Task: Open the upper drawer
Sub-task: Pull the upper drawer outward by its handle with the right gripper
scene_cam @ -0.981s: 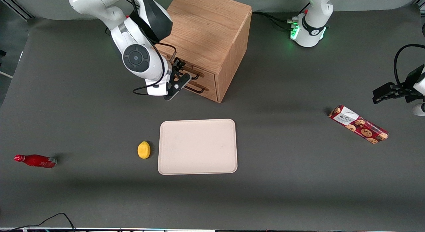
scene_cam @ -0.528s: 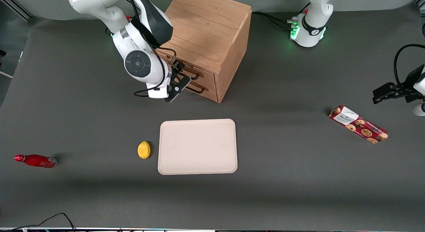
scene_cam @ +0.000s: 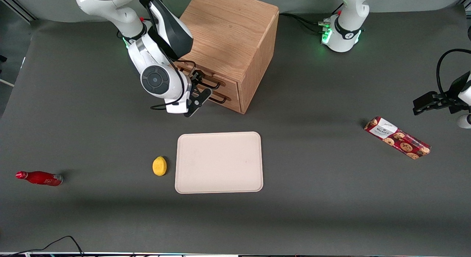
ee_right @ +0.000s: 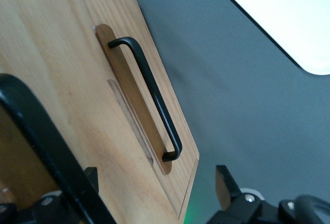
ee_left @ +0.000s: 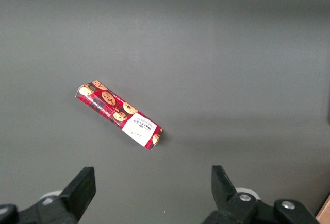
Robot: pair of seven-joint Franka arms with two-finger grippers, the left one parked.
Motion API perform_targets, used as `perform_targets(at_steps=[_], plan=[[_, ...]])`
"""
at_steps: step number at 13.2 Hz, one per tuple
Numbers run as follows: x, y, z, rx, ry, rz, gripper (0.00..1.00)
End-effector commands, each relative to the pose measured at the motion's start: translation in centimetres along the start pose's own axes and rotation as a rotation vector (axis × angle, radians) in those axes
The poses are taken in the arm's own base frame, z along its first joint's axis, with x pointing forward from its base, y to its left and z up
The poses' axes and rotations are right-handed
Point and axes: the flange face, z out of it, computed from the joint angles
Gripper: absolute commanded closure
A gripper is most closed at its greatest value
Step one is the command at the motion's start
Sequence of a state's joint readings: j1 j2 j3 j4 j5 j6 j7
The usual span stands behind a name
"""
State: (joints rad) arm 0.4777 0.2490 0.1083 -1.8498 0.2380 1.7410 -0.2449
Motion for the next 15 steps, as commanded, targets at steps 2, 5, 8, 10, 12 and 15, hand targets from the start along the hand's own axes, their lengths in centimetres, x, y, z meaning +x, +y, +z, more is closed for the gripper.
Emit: perform_targets(at_steps=[2, 5, 8, 10, 12, 15], plan=[[0.5, 1.3, -0.1, 0.012, 0.028, -0.015, 0.0], [0.3, 2.6, -0.7, 0.011, 0.039, 0.002, 0.0], [0.5, 3.7, -1.9, 0.012, 0.063, 0.008, 0.0], [0.7, 4.6, -2.3, 0.015, 0.074, 0.007, 0.0], [0.9, 5.7, -2.7, 0.014, 0.082, 0.004, 0.0], [1.5, 6.9, -3.2, 0.004, 0.092, -0.005, 0.0]])
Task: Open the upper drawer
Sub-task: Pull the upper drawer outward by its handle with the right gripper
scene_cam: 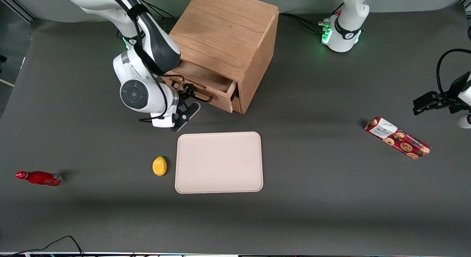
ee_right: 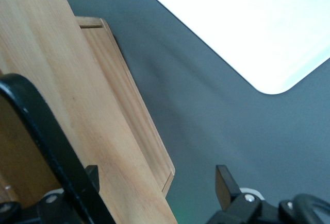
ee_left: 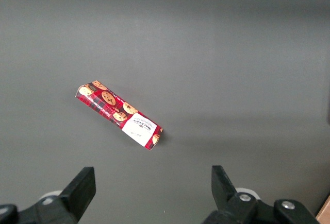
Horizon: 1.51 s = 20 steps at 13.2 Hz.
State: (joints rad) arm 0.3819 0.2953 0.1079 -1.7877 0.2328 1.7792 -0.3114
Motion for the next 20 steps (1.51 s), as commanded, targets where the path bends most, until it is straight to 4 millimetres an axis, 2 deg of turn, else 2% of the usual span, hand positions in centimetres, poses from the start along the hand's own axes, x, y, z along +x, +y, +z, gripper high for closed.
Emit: perform_targets(at_steps=[1, 5, 7, 15, 20], plan=[[1.1, 1.2, -0.9, -0.006, 0.014, -0.021, 0.0], [1.9, 4.2, -2.1, 0.0, 0.048, -0.036, 0.0], [2.1, 4.3, -2.6, -0.004, 0.056, -0.037, 0.0], [2.6, 7.0, -5.2, -0.047, 0.1, -0.045, 0.0], [2.7, 9.5, -6.4, -0.045, 0.129, -0.074, 0.0]])
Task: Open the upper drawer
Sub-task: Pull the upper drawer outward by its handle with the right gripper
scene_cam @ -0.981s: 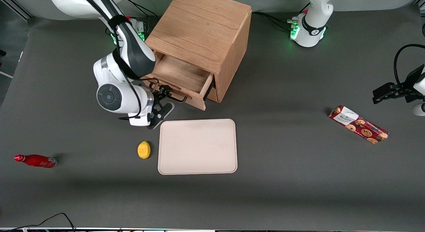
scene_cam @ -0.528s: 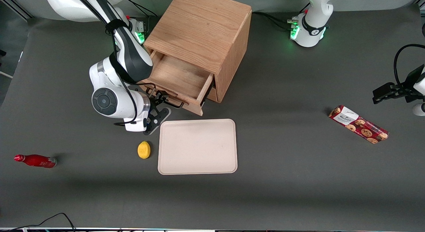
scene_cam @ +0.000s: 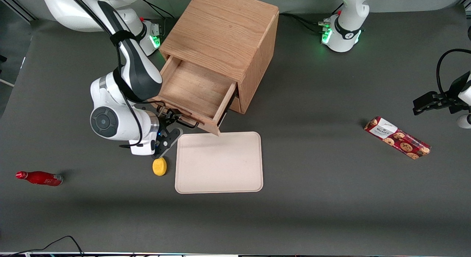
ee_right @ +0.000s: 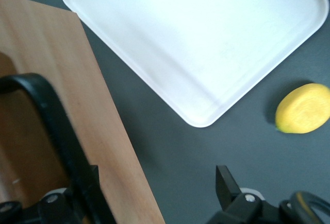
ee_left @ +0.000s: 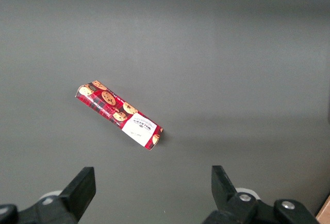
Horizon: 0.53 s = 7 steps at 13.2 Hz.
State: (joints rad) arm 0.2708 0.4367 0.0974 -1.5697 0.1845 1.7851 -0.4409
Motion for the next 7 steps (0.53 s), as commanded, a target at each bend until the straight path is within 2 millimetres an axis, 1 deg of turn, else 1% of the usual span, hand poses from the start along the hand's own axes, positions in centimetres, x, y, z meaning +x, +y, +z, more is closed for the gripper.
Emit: perform_targets(at_steps=[1, 3, 6, 7], plan=[[0.5, 1.2, -2.3, -0.013, 0.033, -0.04, 0.0], [0.2, 2.1, -2.6, -0.033, 0.031, -0.044, 0.0], [0.3, 2.2, -2.4, -0.032, 0.026, -0.044, 0.0], [0.2, 2.6, -2.7, -0.034, 0.032, -0.039, 0.0]])
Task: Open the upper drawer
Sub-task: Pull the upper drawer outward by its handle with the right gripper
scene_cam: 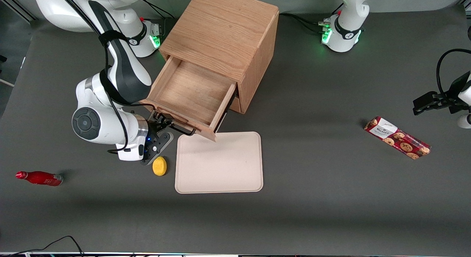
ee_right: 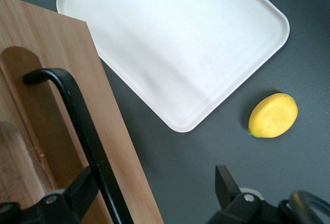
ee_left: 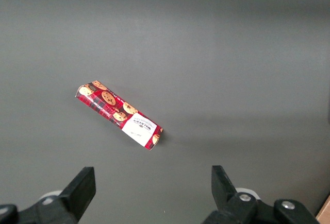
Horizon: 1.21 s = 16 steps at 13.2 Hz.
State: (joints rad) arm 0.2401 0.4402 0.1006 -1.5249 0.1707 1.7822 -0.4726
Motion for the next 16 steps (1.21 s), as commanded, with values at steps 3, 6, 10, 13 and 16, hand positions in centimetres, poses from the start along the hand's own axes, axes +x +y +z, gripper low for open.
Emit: perform_targets(at_steps=[3, 6, 10, 13, 16], plan=[[0.1, 2.0, -0.5, -0.01, 0.002, -0.031, 0.0], [0.3, 2.9, -0.4, -0.024, -0.001, -0.032, 0.0], [0.5, 3.5, -0.9, -0.03, 0.011, -0.044, 0.0], [0.4, 4.7, -1.3, -0.027, 0.024, -0.051, 0.0], [0.3, 5.2, -1.2, -0.025, 0.025, -0.051, 0.0]])
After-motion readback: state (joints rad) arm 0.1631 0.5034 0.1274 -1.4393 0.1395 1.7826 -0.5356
